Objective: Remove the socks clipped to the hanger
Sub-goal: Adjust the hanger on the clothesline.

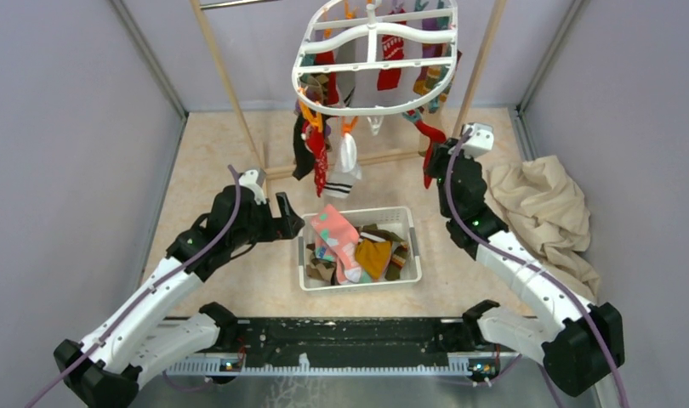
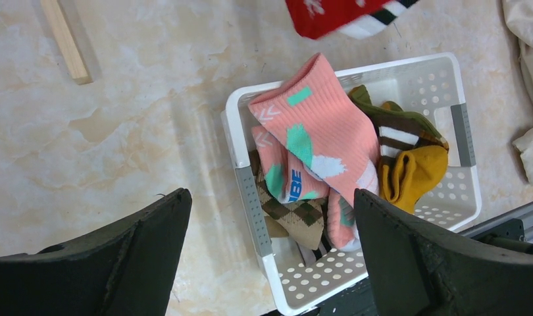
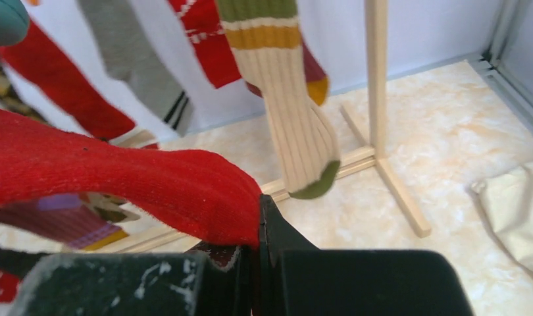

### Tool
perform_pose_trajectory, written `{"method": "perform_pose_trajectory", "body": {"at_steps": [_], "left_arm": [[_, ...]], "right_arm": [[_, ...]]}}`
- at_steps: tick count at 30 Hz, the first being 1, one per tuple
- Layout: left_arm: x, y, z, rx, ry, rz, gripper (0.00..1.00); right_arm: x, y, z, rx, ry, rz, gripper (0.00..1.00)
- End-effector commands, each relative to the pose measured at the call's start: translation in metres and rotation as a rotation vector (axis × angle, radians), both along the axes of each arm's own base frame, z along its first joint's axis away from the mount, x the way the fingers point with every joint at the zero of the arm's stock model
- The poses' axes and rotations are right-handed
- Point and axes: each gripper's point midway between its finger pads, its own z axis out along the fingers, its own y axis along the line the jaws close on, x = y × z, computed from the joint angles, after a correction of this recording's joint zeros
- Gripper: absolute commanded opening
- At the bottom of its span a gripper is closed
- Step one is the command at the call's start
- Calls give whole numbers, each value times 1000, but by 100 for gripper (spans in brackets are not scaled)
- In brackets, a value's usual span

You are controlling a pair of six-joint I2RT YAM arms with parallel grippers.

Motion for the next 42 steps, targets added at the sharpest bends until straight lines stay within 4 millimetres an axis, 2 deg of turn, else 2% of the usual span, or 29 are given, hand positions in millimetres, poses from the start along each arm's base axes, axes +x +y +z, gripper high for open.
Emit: {"method": "perform_pose_trajectory", "body": {"at_steps": [1, 10, 21, 26, 29, 30, 42], "left_arm": [[6, -2, 18, -14, -41, -3, 99], [11, -9, 17, -26, -41, -18, 99], [23, -25, 25, -57, -64, -58, 99], [33, -37, 33, -79, -84, -81, 99], [37, -47, 39, -102, -89, -114, 99], [39, -51, 41, -111, -91, -124, 99], [70, -83, 47, -121, -131, -203, 99]], "right_arm": [[16, -16, 29, 59, -35, 2, 0], [57, -64, 27, 101, 7, -47, 0], [104, -102, 26, 128, 33, -79, 0], [123, -110, 31, 136, 34, -73, 0], [135, -104, 31, 136, 45, -40, 0], [139, -112, 30, 137, 49, -51, 0], [179, -130, 9, 140, 118, -15, 0]]}}
